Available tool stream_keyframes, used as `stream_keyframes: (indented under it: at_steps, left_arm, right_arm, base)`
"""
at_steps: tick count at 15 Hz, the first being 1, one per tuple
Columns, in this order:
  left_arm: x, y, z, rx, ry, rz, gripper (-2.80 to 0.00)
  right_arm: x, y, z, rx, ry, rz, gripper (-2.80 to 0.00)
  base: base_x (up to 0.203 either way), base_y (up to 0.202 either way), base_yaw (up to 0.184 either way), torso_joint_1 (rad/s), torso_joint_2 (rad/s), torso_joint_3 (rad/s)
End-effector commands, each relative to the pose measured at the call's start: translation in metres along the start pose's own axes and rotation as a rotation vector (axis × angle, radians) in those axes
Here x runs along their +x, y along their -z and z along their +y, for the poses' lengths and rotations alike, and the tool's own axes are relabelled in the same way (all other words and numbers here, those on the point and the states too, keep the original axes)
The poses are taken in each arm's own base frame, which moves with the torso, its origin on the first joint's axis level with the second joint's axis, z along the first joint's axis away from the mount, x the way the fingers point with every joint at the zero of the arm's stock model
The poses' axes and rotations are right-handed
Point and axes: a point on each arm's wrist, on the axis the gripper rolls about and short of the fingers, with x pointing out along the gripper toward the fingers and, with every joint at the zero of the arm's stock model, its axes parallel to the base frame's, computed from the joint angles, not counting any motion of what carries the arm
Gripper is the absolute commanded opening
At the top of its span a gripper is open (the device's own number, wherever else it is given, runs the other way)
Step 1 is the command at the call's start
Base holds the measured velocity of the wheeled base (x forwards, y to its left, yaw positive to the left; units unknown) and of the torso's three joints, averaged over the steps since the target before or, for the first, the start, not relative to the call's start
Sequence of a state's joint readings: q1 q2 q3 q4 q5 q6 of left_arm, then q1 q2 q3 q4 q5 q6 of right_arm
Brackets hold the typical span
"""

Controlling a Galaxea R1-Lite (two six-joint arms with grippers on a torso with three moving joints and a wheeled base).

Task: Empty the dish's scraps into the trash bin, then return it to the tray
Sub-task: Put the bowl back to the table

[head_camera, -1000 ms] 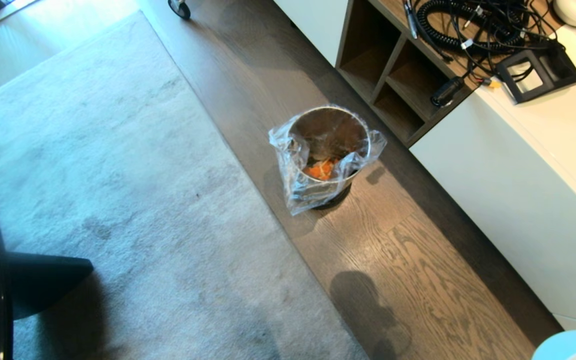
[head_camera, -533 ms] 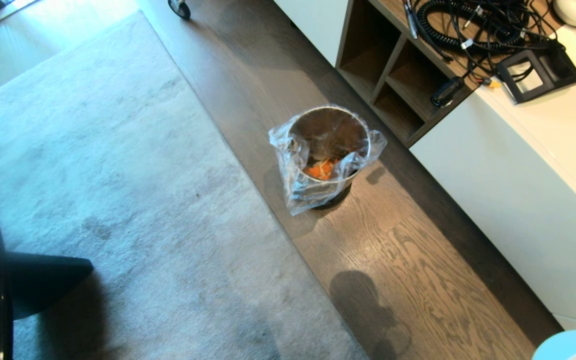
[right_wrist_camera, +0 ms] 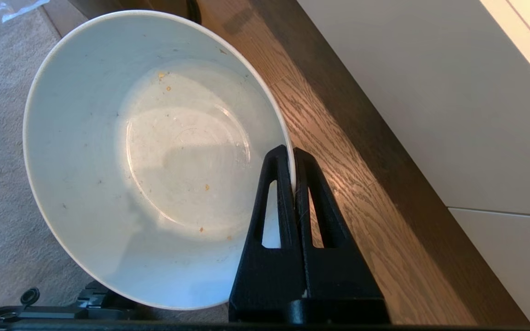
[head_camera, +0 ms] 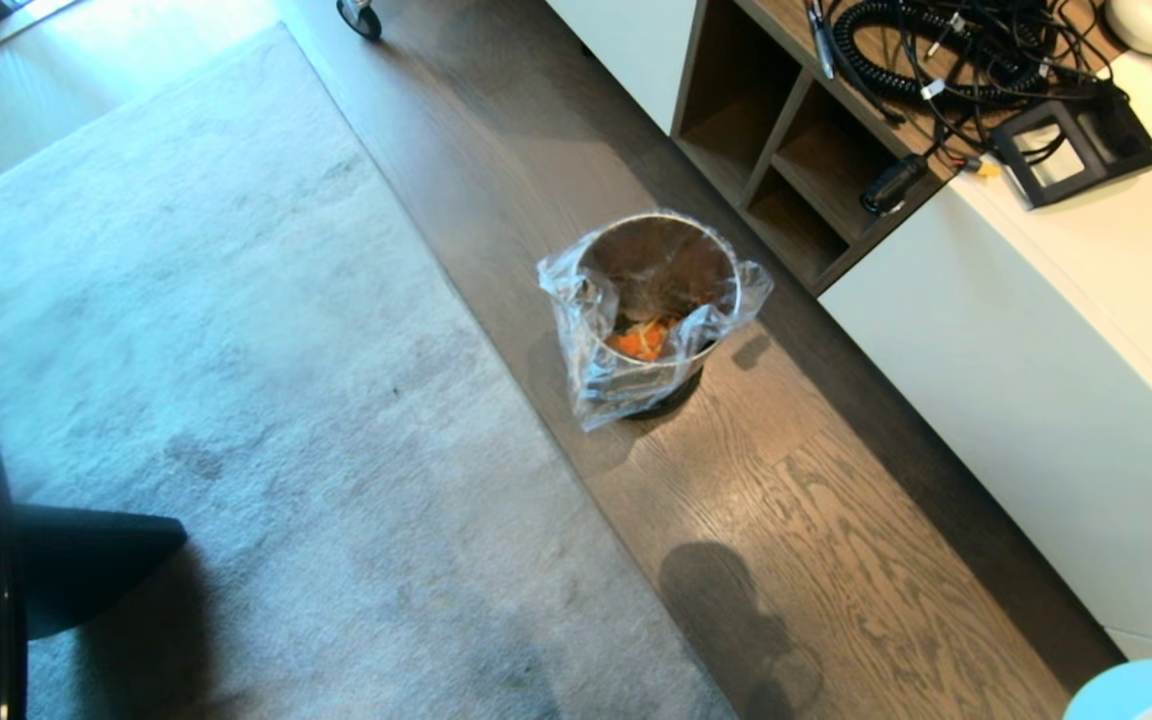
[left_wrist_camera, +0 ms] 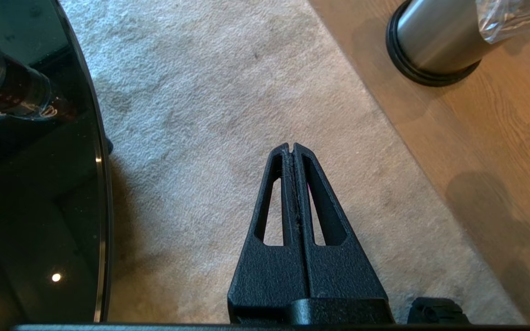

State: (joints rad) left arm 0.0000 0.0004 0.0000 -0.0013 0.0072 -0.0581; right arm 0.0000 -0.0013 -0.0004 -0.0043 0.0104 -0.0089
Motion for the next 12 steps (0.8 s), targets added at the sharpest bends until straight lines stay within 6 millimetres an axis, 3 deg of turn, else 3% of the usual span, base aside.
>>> stream_keyframes:
  at_steps: [1,12]
  left_arm:
    - [0.0,0.0,0.0,0.0,0.0,-0.001,-2.8]
    - [-0.0001,-0.0001,0.0,-0.002,0.0,0.001,-2.8]
  right_arm:
    - [0.0002,0.0,0.0,0.0,0.0,0.003,-2.8]
    - [0.0002,0.0,0.0,0.0,0.0,0.003,-2.8]
  base:
    - [0.0,0.0,0.0,0.0,0.0,0.112]
    - [0.0,0.0,0.0,0.002,0.0,0.194]
